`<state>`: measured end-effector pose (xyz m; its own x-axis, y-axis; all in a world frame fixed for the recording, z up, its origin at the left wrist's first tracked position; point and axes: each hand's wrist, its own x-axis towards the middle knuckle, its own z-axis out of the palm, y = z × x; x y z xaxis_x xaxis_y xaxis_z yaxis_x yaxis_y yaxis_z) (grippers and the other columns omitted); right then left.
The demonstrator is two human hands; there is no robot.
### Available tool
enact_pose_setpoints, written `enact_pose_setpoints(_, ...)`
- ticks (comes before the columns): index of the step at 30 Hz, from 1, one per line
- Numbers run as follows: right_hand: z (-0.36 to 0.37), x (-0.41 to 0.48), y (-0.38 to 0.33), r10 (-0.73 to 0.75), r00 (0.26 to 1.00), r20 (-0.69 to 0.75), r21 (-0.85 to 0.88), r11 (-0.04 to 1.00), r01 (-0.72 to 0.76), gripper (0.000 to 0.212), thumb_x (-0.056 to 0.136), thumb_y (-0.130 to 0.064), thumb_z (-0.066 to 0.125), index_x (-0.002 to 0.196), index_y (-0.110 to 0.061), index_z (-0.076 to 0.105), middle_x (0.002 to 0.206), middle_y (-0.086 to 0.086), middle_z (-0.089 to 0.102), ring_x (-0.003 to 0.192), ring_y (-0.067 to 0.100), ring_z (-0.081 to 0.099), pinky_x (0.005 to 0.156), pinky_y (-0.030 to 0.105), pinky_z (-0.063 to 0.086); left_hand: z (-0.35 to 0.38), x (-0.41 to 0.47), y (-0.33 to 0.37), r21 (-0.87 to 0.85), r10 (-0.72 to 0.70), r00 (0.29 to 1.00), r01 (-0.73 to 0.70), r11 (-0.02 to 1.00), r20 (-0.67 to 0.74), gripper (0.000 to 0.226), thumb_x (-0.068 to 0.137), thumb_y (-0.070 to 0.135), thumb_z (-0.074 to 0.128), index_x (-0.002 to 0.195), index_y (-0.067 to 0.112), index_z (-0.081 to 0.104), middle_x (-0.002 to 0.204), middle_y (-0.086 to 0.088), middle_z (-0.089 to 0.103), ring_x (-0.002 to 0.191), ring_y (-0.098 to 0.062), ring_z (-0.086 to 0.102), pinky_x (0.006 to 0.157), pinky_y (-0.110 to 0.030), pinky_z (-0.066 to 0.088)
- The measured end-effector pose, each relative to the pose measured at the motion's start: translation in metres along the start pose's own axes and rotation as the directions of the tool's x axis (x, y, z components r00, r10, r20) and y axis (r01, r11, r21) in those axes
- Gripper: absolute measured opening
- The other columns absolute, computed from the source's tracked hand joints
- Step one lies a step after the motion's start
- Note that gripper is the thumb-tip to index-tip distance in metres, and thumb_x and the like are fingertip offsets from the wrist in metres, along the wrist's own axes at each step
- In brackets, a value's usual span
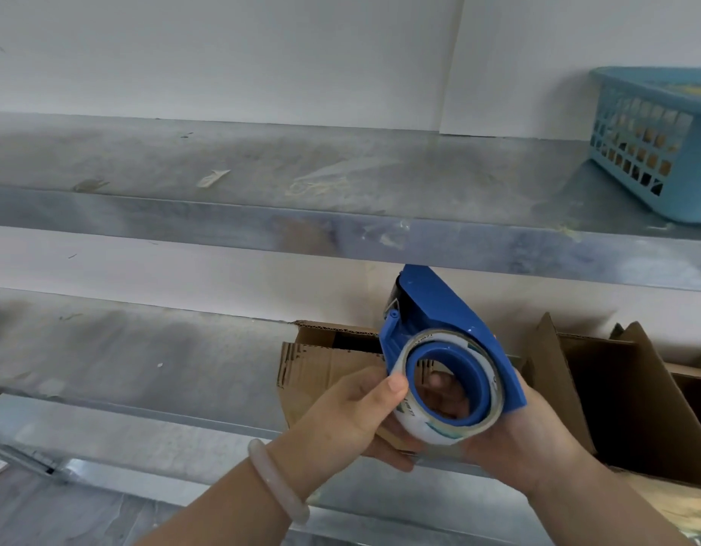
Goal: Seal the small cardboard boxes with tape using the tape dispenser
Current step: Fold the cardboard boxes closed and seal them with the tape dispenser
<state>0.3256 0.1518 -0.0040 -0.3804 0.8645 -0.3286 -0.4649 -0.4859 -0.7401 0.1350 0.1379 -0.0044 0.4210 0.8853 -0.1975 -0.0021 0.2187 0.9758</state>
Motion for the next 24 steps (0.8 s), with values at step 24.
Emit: enact_pose_setpoints(24, -0.03, 0.034, -0.01, -0.258, 0.965, 0.05, 0.114, 0.961, 0.251, 0.036, 0.06, -0.048, 0.085, 0.08, -0.021, 0.072, 0.052, -0.005, 0.047, 0.041, 0.006, 0.042, 0.042, 0.02, 0.043, -0.126, 0.047, -0.037, 0.877, 0.345, 0.905, 0.059, 0.476, -0.248, 0.06, 0.073, 0.052, 0.076, 0.127, 0.033, 0.058, 0.125, 0.015, 0.054, 0.123, -0.008, 0.041, 0.111, -0.032, 0.033)
